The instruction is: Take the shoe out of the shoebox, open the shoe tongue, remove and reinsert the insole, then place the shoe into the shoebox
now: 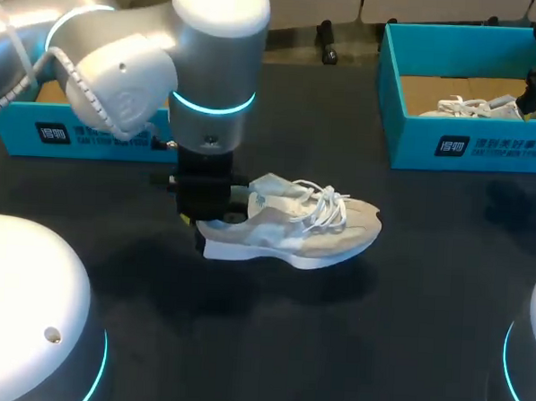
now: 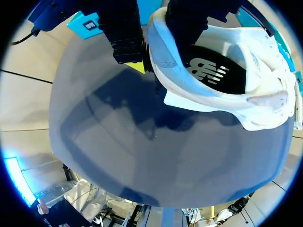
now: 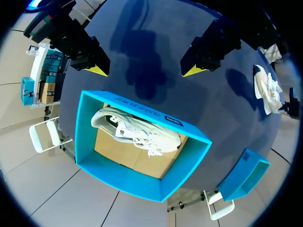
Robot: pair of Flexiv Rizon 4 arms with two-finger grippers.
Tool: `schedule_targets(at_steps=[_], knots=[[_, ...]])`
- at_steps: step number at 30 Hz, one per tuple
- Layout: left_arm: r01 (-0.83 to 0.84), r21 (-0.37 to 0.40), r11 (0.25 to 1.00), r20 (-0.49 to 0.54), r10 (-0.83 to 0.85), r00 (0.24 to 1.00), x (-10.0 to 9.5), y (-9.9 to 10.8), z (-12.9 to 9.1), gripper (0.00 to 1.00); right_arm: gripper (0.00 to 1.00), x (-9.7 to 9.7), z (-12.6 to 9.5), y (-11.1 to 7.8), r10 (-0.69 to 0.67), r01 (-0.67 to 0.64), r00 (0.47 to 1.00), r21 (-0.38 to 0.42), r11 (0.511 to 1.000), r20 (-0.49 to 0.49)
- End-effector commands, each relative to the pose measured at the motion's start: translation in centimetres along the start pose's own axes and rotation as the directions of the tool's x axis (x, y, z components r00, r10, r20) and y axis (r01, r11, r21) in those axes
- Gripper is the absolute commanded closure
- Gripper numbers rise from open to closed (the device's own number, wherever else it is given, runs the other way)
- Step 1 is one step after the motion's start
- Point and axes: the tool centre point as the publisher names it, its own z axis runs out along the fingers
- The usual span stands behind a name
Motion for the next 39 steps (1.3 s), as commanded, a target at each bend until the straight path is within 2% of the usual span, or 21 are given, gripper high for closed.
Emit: schedule_targets(at_steps=[1, 14, 19, 34, 35, 36, 37, 38, 39], knots=[[0.008, 0.016, 1.0, -0.023, -0.008, 1.0, -1.3, 0.4, 2.3, 1.0, 0.0, 0.0, 0.0, 0.0, 0.0, 0.0, 1.0, 0.0, 1.0, 0.002], [0.045, 0.061, 0.997, -0.088, -0.039, 0.995, -1.9, -0.2, 6.9, 1.0, 0.0, 0.0, 0.0, 0.0, 0.0, 0.0, 1.0, 0.0, 1.0, 0.002], [0.079, 0.063, 0.995, -0.095, -0.073, 0.993, -1.9, -0.1, 7.5, 1.0, 0.0, 0.0, 0.0, 0.0, 0.0, 0.0, 1.0, 0.0, 1.0, 0.002], [0.044, 0.08, 0.996, -0.111, -0.035, 0.993, -1.7, -1.0, 8.6, 1.0, 0.0, 0.0, 0.0, 0.0, 0.0, 0.0, 1.0, 0.0, 1.0, 0.002], [0.043, 0.081, 0.996, -0.111, -0.034, 0.993, -1.7, -1.1, 8.5, 0.85, 0.0, 0.0, 0.0, 0.0, 0.0, 0.0, 1.0, 0.0, 1.0, 0.002], [0.043, 0.082, 0.996, -0.113, -0.033, 0.993, -1.6, -1.1, 8.4, 0.52, 0.0, 0.0, 0.0, 0.0, 0.0, 0.0, 1.0, 0.0, 1.0, 0.002], [0.042, 0.083, 0.996, -0.114, -0.033, 0.993, -1.5, -1.1, 8.2, 0.11, 0.0, 0.0, 0.0, 0.0, 0.0, 0.0, 1.0, 0.0, 1.0, 0.002], [0.042, 0.084, 0.996, -0.113, -0.032, 0.993, -1.4, -1.1, 8.1, 0.0, 0.0, 0.0, 0.0, 0.0, 0.0, 0.0, 1.0, 0.0, 1.0, 0.002], [0.041, 0.085, 0.996, -0.109, -0.032, 0.993, -1.4, -1.1, 7.9, 0.0, 0.0, 0.0, 0.0, 0.0, 0.0, 0.0, 1.0, 0.0, 1.0, 0.002]])
